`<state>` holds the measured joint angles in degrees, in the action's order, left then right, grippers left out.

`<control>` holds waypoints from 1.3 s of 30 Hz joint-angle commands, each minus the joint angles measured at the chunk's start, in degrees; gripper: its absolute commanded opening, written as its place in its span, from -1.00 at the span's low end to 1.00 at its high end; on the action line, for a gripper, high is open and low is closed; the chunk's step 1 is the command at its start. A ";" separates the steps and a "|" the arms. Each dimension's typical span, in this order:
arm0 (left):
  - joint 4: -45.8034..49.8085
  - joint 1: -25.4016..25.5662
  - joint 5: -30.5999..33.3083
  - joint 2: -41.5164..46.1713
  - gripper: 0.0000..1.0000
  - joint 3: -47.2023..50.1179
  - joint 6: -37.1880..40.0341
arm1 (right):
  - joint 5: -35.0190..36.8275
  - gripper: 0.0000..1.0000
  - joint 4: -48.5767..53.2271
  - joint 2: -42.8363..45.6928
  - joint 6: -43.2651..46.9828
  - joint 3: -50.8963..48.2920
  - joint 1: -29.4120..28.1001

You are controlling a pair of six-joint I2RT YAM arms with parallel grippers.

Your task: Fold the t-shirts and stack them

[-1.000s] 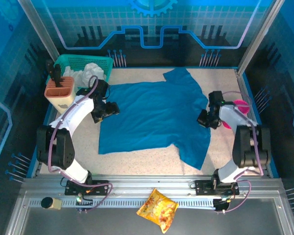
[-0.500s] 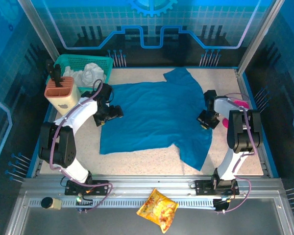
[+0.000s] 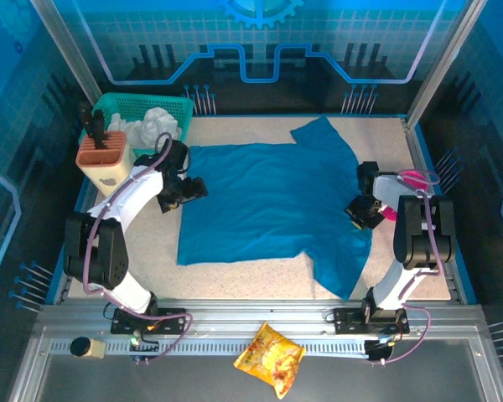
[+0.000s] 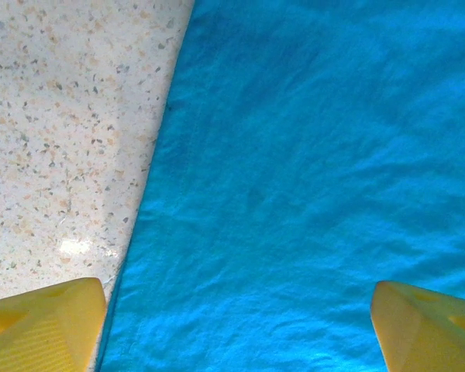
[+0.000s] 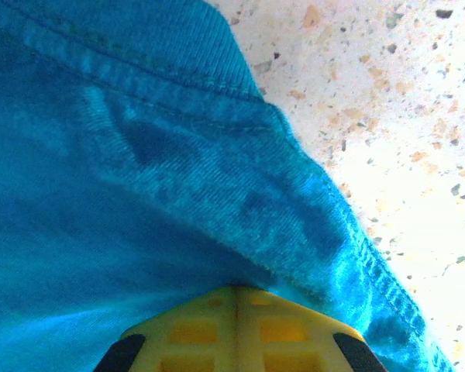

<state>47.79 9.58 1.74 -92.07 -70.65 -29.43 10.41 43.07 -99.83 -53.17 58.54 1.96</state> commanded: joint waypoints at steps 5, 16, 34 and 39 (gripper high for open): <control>3.04 0.06 -0.86 -6.30 0.67 -13.40 1.88 | 0.65 -1.00 7.58 -2.63 -1.45 -4.50 1.12; 3.93 2.78 -1.93 -12.56 0.56 -20.67 2.12 | -0.40 -1.00 5.30 5.16 11.28 2.51 -1.82; 10.91 5.07 1.08 -47.20 -0.20 -60.41 -0.41 | -12.33 -1.00 16.81 -42.91 32.14 71.81 -5.41; 11.97 6.06 1.48 -50.38 -0.20 -61.80 -0.18 | -12.84 -1.00 17.05 -43.58 32.08 71.43 -6.11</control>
<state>55.59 14.70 2.24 -141.40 -131.66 -28.56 -1.10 54.78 -144.51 -22.22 130.06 -2.96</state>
